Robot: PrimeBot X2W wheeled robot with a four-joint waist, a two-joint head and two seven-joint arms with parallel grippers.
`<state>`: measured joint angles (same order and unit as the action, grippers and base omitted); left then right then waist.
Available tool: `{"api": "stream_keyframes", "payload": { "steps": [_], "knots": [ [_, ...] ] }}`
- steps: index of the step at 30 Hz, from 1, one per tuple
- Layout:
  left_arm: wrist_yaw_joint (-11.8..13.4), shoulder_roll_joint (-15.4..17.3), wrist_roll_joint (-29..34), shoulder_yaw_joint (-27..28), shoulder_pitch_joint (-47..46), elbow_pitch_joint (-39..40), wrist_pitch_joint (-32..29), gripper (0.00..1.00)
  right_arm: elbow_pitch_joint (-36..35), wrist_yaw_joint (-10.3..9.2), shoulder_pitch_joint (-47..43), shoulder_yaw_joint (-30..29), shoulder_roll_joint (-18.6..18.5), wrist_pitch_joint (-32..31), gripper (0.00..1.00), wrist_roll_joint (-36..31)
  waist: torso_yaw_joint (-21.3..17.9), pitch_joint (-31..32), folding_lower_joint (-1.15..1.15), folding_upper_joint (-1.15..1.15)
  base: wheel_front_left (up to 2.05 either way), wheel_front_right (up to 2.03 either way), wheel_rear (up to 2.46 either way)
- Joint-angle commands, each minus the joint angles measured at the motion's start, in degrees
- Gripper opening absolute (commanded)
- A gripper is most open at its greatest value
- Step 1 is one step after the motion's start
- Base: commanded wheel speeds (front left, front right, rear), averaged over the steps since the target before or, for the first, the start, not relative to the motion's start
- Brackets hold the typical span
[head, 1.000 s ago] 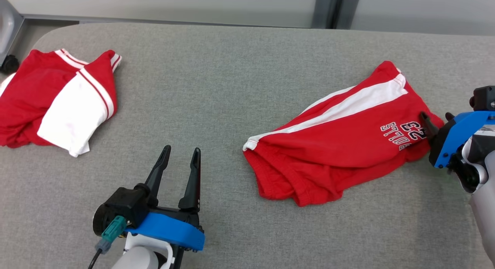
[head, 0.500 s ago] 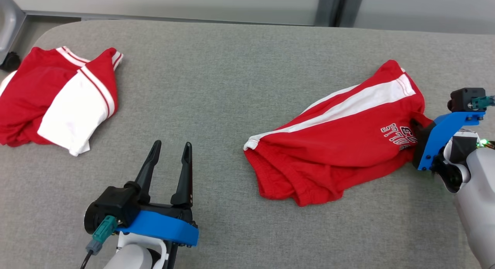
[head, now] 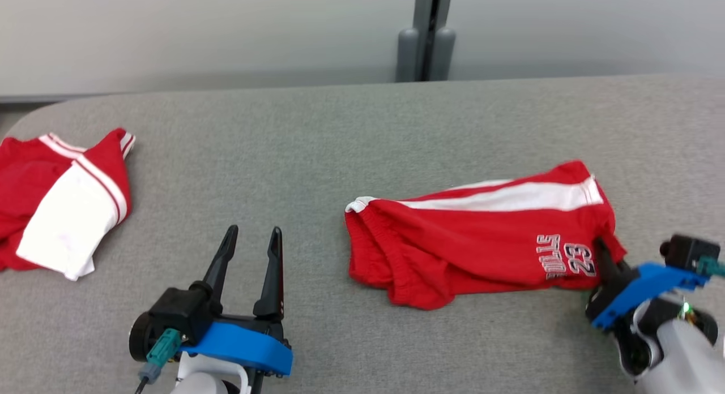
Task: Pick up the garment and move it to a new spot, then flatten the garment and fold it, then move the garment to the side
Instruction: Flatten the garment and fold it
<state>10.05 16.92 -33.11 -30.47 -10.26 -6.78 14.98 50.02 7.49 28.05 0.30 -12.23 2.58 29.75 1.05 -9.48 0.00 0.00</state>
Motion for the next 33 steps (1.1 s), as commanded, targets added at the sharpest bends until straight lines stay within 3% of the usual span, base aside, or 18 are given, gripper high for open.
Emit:
{"api": "stream_keyframes", "payload": {
  "steps": [1, 9, 17, 23, 30, 33],
  "knots": [
    [-0.44, -0.22, 0.39, -0.05, 0.96, -0.46, 0.25, 1.00, -1.43, 0.01, -3.48, -1.50, 0.84, 1.70, 0.00, 0.09, -2.32, 2.58, 0.00, 0.00, 0.00, 0.00, 0.00],
    [-0.89, -0.69, 1.07, 0.42, 2.98, -1.16, 0.28, 1.00, -7.23, 0.01, -10.28, -6.70, 4.50, 2.54, 0.00, -4.30, -3.86, 4.41, 0.00, 0.00, 0.00, 0.00, 0.00],
    [-1.06, -1.15, 1.75, 0.56, 3.18, -1.48, 0.28, 1.00, -13.73, 0.01, -8.58, -8.65, 7.63, -1.16, 0.00, -10.49, -1.90, 4.20, 0.00, 0.00, 0.00, 0.00, 0.00],
    [-1.06, -1.51, 1.86, 1.26, 3.34, -1.23, 0.29, 1.00, -18.72, 0.01, -4.65, 0.32, 9.28, -4.64, 0.00, -12.16, -0.23, 4.13, 0.00, 0.00, 0.00, 0.00, 0.00],
    [-1.40, -2.00, 2.25, 1.41, 3.06, -1.22, 0.28, 1.00, -18.88, 0.01, -2.94, 15.69, 9.21, -7.24, 0.00, -8.15, 1.70, 4.17, 0.00, 0.00, 0.00, 0.00, 0.00],
    [-1.41, -2.08, 2.32, 1.74, 3.38, -1.16, 0.28, 1.00, -18.16, 0.01, -2.70, 19.56, 9.17, -7.01, 0.00, -6.84, 2.26, 4.13, 0.00, 0.00, 0.00, 0.00, 0.00]
  ]
}}
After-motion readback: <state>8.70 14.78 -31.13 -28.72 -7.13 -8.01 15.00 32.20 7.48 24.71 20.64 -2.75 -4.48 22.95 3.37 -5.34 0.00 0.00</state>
